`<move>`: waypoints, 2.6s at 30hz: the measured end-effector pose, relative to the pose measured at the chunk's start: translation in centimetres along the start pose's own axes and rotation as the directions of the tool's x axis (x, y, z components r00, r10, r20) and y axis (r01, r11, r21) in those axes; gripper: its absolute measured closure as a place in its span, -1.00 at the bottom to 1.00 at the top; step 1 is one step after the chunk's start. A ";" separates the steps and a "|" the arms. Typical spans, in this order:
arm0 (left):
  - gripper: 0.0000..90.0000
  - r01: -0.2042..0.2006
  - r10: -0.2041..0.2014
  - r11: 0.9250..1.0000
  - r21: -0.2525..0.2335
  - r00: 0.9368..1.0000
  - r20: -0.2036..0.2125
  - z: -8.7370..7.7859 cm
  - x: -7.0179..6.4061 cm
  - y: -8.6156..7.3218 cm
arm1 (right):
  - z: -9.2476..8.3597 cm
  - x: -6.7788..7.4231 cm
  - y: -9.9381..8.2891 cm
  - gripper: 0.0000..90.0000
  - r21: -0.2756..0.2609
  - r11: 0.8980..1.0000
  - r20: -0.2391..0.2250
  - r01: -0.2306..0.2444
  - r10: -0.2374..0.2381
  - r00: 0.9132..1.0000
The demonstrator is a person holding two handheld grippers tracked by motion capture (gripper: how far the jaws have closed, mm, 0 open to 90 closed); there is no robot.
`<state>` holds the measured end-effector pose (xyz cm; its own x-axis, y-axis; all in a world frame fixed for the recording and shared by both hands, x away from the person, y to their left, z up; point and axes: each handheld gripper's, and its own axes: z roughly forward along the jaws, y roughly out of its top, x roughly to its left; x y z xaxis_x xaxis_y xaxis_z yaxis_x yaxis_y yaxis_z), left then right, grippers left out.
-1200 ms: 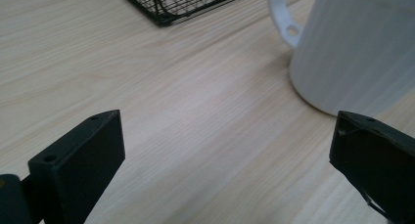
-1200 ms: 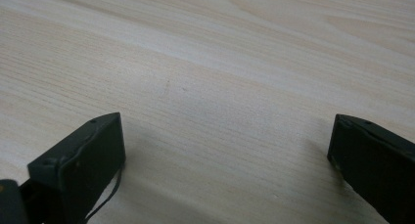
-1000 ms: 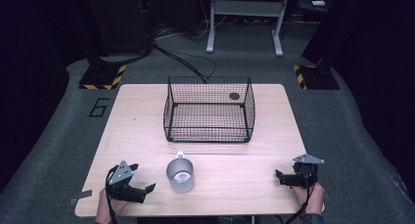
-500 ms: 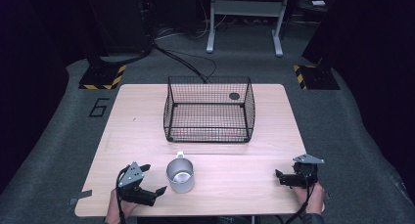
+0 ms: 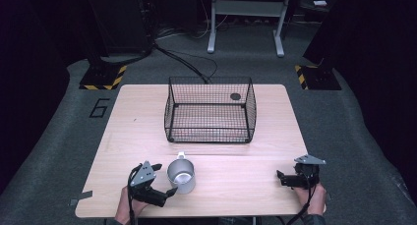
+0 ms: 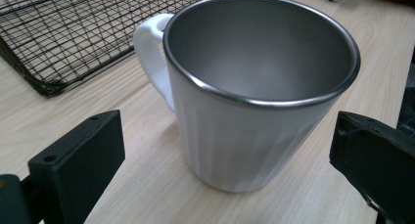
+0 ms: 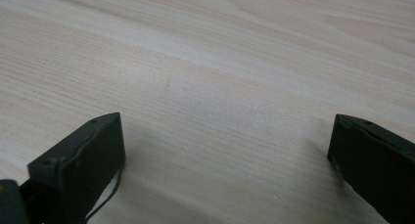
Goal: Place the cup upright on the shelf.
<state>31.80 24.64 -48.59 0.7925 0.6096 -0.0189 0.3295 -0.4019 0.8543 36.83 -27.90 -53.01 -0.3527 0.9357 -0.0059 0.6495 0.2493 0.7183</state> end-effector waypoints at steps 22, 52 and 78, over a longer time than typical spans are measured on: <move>-1.00 -0.032 0.032 0.999 -0.007 0.999 0.016 1.6 -1.0 2.1 | 0.0 0.0 0.0 -1.00 -0.001 1.000 -0.001 0.000 0.000 1.000; -0.85 -0.039 0.039 0.999 -0.013 0.999 -0.025 2.6 -1.5 2.3 | 0.0 0.1 0.0 -1.00 -0.004 1.000 0.004 -0.005 0.005 1.000; -0.85 -0.027 0.027 0.998 -0.048 0.999 -0.018 2.1 -0.5 3.4 | 0.0 0.1 0.0 -1.00 -0.003 1.000 0.003 -0.004 0.004 1.000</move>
<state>33.61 21.53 -46.81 0.7914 0.6111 0.0134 0.2825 -0.3852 0.8785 36.77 -27.83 -53.01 -0.3478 0.9376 -0.0054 0.6489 0.2448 0.7205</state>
